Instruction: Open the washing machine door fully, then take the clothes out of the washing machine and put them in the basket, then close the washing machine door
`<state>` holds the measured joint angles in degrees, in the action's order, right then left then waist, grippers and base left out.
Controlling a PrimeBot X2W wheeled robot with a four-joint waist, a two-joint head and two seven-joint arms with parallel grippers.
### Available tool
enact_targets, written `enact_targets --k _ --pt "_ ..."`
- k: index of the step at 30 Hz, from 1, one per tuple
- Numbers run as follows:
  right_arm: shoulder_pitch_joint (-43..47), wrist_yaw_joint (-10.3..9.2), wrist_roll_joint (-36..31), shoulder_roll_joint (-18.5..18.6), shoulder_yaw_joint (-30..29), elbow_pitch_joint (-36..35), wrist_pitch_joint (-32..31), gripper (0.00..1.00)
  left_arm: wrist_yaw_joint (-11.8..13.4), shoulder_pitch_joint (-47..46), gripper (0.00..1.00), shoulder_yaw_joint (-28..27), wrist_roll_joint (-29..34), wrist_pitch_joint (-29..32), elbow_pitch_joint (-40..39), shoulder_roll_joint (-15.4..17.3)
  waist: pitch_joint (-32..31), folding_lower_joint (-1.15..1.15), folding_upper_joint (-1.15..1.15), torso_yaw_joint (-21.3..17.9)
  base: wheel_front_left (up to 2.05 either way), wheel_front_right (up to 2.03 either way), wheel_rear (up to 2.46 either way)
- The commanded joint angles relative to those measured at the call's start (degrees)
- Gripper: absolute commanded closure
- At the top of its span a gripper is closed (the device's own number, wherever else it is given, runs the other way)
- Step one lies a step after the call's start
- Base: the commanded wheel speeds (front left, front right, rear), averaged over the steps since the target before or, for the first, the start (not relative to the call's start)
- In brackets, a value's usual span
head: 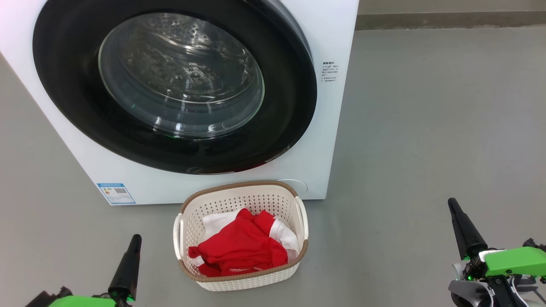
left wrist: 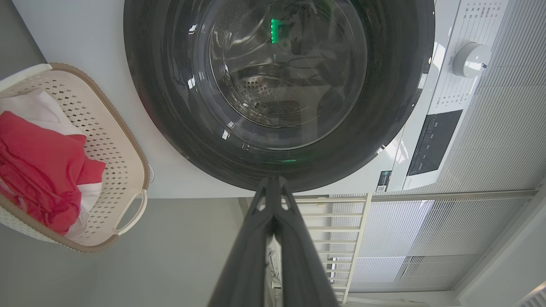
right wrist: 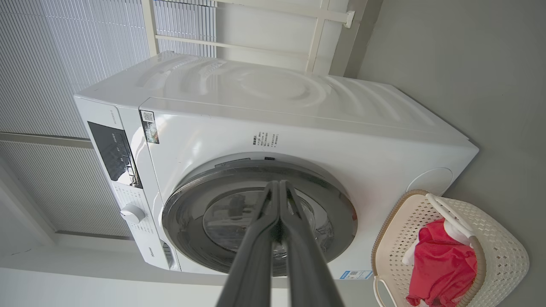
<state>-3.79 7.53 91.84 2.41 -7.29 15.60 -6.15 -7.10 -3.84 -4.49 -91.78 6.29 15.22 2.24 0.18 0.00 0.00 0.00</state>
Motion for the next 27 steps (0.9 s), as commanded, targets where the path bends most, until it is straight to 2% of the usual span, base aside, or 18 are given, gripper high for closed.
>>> enact_targets --k 1,27 --pt "-2.39 -0.04 0.32 0.47 0.76 -1.57 -0.35 1.00 -0.39 -2.35 1.00 -2.04 -0.39 0.20 -1.18 0.64 0.00 0.00 0.00 0.00 0.00 0.00 0.00" --pt "-2.39 -0.04 0.32 0.47 0.77 -1.57 -0.34 1.00 -0.39 -2.35 1.00 -2.03 -0.39 0.20 -1.18 0.64 0.00 0.00 0.00 0.00 0.00 0.00 0.00"
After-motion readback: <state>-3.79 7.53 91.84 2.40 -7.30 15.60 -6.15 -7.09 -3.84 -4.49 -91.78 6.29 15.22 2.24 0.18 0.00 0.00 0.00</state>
